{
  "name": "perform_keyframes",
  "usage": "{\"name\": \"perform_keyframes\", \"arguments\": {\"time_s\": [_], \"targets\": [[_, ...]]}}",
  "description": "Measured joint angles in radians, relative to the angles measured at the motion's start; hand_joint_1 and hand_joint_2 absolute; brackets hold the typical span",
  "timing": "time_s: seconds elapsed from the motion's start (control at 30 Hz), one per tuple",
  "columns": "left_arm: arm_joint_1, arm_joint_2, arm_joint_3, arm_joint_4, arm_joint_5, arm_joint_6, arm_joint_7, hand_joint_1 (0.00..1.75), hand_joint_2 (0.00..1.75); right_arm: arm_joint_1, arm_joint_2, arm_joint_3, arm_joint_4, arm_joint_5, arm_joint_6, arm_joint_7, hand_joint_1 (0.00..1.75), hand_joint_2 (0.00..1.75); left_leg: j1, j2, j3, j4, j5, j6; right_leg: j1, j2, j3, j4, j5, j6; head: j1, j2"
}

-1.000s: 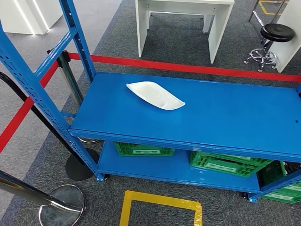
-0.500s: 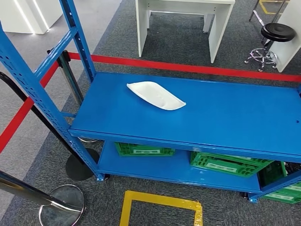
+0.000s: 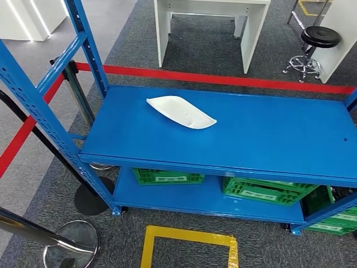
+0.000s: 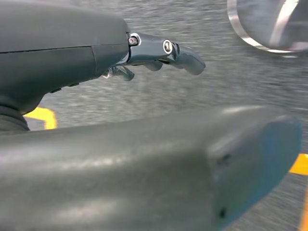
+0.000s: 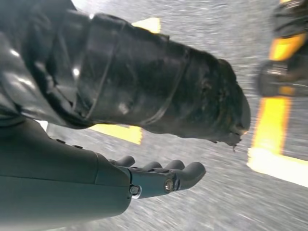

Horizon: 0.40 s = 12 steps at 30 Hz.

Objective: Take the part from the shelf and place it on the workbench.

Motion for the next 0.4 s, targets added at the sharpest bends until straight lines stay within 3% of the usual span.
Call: {"name": "perform_keyframes", "arguments": {"time_s": [0.07,0.1,0.23,0.3,0.37,0.4], "targets": [[-0.014,0.003,-0.040,-0.027,0.034,0.000,0.008,0.00,0.00,0.022,-0.005,0.030,0.012,-0.032,0.001,0.001,0.00,0.00,0.001,0.006,0.000,0.011,-0.008,-0.016,-0.002,-0.018,0.071,-0.135,0.054,-0.002,0.003,0.000],[-0.017,0.005,-0.060,-0.037,0.052,0.001,0.013,0.00,0.00,0.029,-0.007,0.046,0.016,-0.048,0.001,0.002,0.00,0.00,0.001,0.009,0.000,0.016,-0.012,-0.025,-0.001,-0.022,0.093,-0.173,0.066,-0.008,0.002,0.000],[-0.009,0.009,-0.143,-0.051,0.127,0.006,0.034,0.00,0.00,0.032,-0.012,0.113,0.016,-0.117,0.003,0.007,0.00,0.00,0.003,0.013,0.002,0.023,-0.019,-0.051,0.003,-0.009,0.100,-0.184,0.076,-0.040,-0.006,0.000],[0.015,0.009,-0.180,-0.046,0.160,0.009,0.043,0.00,0.00,0.018,-0.015,0.141,0.000,-0.147,0.003,0.008,0.00,0.00,0.006,-0.004,-0.021,0.081,-0.062,-0.058,0.002,-0.005,0.098,-0.188,0.081,-0.054,-0.011,0.000],[0.049,0.011,-0.208,-0.028,0.187,0.013,0.051,0.00,0.00,-0.006,-0.019,0.164,-0.028,-0.172,0.004,0.012,0.00,0.00,0.006,-0.021,-0.079,0.213,-0.132,-0.060,0.005,0.000,0.094,-0.188,0.083,-0.063,-0.019,0.000],[0.058,0.011,-0.214,-0.023,0.193,0.014,0.053,0.00,0.00,-0.013,-0.019,0.169,-0.036,-0.178,0.004,0.013,0.00,0.00,0.005,-0.024,-0.097,0.253,-0.151,-0.060,0.007,0.002,0.093,-0.188,0.083,-0.064,-0.022,0.000]]}}
